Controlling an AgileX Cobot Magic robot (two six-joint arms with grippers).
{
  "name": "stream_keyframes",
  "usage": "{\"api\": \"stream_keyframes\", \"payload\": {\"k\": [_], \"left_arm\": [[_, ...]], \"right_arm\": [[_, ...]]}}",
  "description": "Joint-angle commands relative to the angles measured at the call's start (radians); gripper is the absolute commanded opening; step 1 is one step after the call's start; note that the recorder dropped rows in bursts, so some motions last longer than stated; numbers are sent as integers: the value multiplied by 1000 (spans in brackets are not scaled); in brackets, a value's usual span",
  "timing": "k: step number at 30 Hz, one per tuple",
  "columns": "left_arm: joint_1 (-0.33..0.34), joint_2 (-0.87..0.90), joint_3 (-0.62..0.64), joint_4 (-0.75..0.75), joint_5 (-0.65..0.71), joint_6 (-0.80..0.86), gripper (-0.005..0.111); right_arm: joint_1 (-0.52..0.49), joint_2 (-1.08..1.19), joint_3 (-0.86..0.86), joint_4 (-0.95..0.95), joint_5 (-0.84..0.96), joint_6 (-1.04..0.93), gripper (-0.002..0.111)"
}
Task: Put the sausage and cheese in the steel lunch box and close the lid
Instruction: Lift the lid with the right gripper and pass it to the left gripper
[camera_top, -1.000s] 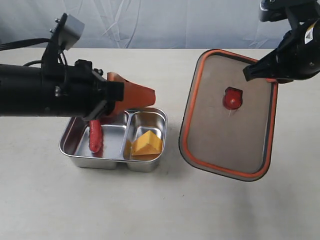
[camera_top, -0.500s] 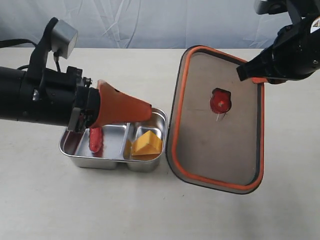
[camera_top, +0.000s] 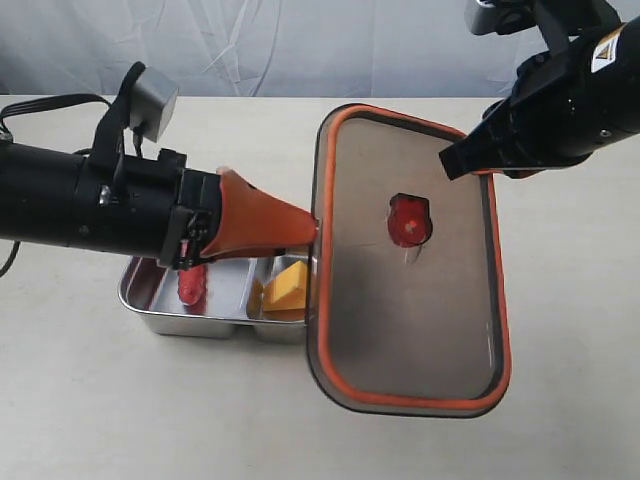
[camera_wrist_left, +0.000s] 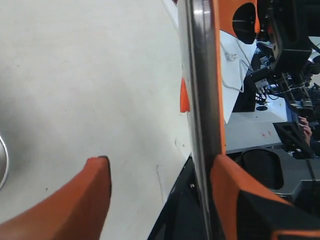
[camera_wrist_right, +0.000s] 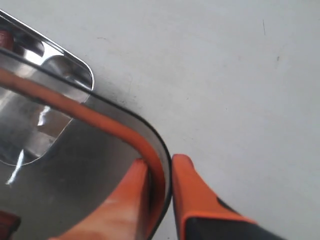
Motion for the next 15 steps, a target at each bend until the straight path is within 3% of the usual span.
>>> {"api": "stream_keyframes", "payload": {"k": [1, 15], "left_arm": [[2, 9, 2, -58, 35, 42, 57], [-9, 9, 2, -107, 49, 85, 57]], "right_arm": [[7, -7, -1, 12, -15, -2, -1], [7, -7, -1, 35, -40, -4, -1]]}}
